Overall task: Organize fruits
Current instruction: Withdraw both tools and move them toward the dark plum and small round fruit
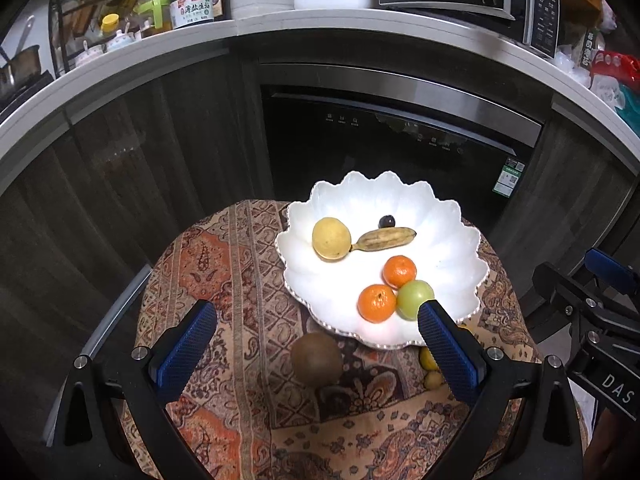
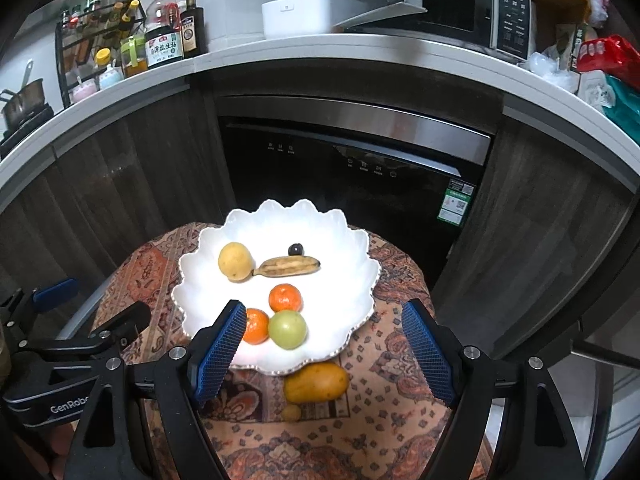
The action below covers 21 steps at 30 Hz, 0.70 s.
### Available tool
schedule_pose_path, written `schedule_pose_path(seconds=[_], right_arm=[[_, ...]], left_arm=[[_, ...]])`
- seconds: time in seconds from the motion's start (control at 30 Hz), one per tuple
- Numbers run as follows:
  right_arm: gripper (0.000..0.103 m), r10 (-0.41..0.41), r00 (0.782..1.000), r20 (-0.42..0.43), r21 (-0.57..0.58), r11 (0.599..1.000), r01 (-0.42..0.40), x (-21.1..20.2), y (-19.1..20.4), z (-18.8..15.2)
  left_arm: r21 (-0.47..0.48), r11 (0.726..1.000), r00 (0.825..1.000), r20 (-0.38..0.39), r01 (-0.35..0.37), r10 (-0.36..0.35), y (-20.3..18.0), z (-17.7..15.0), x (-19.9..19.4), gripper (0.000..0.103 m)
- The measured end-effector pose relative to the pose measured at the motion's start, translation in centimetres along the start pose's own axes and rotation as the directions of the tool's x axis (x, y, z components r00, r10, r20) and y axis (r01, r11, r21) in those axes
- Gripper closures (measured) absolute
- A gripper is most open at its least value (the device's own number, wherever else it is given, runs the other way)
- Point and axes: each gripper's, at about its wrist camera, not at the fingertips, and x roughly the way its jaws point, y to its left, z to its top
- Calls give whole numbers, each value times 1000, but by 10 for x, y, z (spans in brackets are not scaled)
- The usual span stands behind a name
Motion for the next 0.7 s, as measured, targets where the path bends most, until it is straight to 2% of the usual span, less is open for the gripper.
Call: schedule_pose_path(seconds=[0.37, 0.57, 0.7], right_arm=[[22, 2, 1000, -13, -2, 1000, -2, -5, -4, -33], [22, 0, 1000, -20, -8, 1000, 0, 3, -2, -55], [22, -8, 1000, -23, -18, 1000, 7, 12, 0, -69]], left_arm=[[-6, 1000, 1000, -11, -5, 5, -1, -36, -2, 1], [-8, 1000, 1000, -20, -16, 16, 2, -57, 11, 1], [-22, 1000, 999, -41, 3, -4, 3, -70, 24, 1]])
